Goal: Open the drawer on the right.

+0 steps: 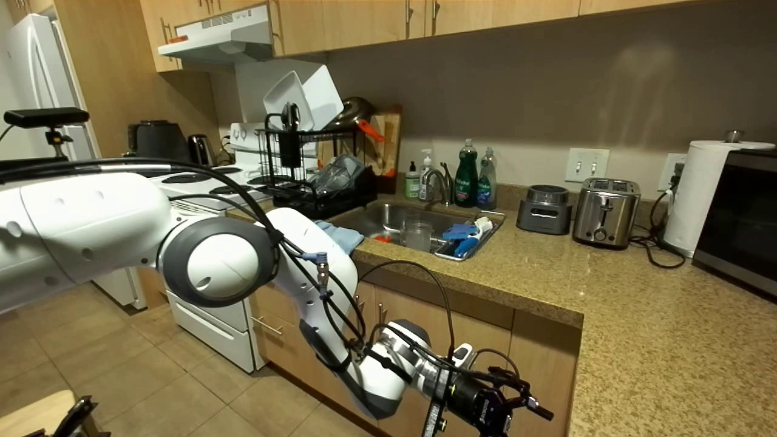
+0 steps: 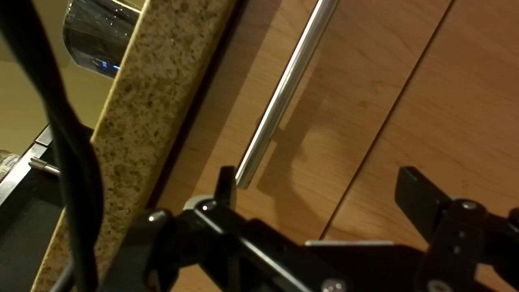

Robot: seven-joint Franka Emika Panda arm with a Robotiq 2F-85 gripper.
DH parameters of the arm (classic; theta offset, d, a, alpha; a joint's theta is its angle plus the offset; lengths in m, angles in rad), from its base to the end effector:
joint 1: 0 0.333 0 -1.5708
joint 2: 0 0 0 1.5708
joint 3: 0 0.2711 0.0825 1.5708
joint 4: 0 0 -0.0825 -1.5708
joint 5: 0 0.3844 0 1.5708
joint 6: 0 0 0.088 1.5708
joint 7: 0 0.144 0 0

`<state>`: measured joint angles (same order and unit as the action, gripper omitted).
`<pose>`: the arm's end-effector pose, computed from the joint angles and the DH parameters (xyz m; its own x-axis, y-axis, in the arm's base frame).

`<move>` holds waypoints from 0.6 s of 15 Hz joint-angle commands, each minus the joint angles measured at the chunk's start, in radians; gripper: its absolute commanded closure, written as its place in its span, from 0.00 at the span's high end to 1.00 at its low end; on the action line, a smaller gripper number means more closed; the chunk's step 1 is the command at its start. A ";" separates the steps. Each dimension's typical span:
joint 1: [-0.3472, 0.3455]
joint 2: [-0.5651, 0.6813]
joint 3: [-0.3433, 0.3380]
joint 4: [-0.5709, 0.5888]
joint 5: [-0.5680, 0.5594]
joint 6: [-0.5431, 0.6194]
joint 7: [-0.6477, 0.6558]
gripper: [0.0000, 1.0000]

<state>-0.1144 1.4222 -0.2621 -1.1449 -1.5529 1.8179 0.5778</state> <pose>0.5830 -0.3146 -0.0412 0.9082 -0.0484 -0.4158 0.4172 0.0234 0.9085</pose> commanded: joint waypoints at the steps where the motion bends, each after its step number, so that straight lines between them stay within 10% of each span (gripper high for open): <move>1: 0.000 0.000 0.000 0.000 0.000 0.000 0.000 1.00; 9: 0.001 -0.004 -0.004 -0.010 -0.010 0.008 0.011 1.00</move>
<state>-0.1143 1.4224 -0.2617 -1.1446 -1.5529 1.8179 0.5778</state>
